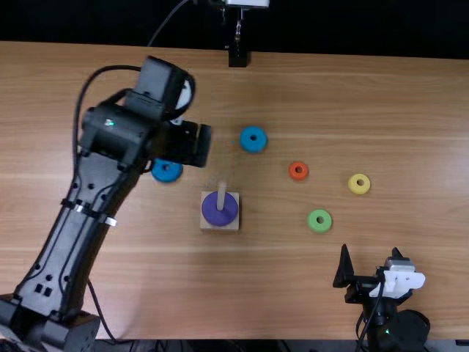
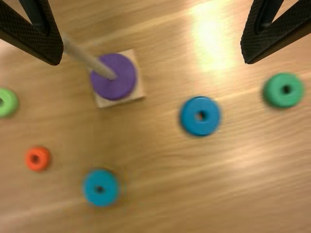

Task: Build the Hanoi tower: stack the rings onto the peg from bottom to top in this color order: purple, dark blue, light blue, dark green, light green, yellow, orange.

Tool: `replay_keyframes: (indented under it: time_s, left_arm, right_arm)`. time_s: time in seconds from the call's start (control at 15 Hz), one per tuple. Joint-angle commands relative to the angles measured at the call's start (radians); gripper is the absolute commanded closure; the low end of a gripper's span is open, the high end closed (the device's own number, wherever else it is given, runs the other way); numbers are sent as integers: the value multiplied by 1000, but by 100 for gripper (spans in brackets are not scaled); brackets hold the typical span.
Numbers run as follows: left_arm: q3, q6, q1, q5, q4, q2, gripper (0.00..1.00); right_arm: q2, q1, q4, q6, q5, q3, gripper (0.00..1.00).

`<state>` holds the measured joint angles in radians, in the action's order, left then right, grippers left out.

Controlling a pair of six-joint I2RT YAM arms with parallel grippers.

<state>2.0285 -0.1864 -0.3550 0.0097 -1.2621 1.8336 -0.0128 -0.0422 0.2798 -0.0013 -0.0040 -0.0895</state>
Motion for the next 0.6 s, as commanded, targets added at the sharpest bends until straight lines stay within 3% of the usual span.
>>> replay_keyframes:
  time_s: [0.0,0.13,0.33,0.53]
  left_arm:
    - [-48,10,36,1,-6,-11,0]
    - [-137,35,67,9,5,-8,0]
    - [-241,159,67,12,23,12,0]
    - [-269,186,68,3,62,107,0]
  right_arm:
    - [13,-16,40,-2,-3,76,0]
    - [13,-16,42,-2,-3,76,0]
    - [13,-16,42,-2,-3,76,0]
    - [13,-16,42,-2,-3,76,0]
